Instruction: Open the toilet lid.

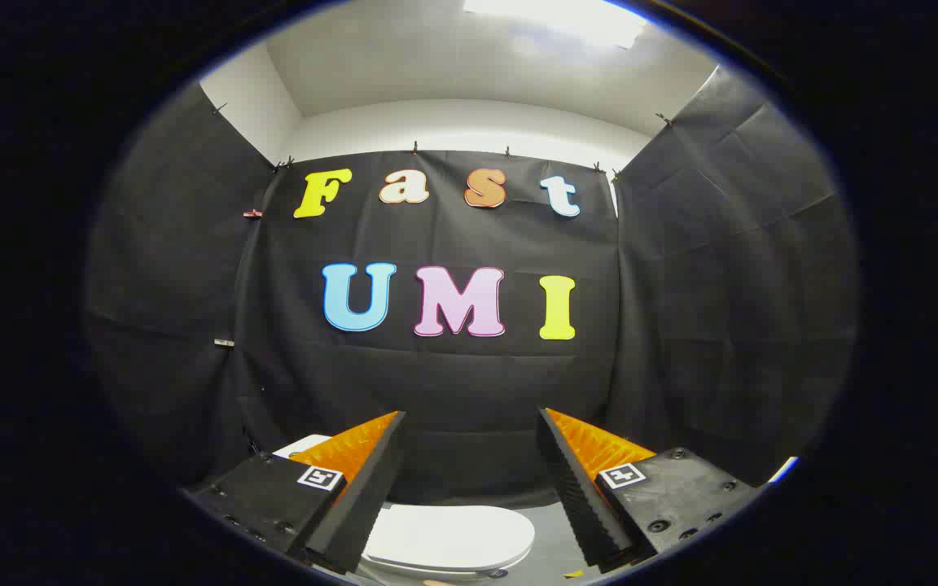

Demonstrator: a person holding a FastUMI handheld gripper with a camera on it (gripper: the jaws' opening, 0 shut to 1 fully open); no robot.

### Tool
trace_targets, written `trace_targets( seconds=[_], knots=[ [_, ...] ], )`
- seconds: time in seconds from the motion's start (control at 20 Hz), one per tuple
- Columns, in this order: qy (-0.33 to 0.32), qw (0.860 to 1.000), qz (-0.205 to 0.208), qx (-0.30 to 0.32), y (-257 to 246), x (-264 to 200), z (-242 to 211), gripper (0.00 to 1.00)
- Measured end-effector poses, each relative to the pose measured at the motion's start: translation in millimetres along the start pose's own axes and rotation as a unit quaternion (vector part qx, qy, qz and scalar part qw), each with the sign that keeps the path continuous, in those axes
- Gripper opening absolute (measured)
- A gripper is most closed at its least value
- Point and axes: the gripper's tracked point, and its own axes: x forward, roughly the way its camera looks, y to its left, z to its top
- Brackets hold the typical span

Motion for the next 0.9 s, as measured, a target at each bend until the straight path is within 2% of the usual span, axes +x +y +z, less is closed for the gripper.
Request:
trace_targets(
  seconds=[0.9],
  knots=[
    [0.014, 1.000, -0.014, 0.006, -13.3, 4.1, -5.5, 0.98]
  ],
)
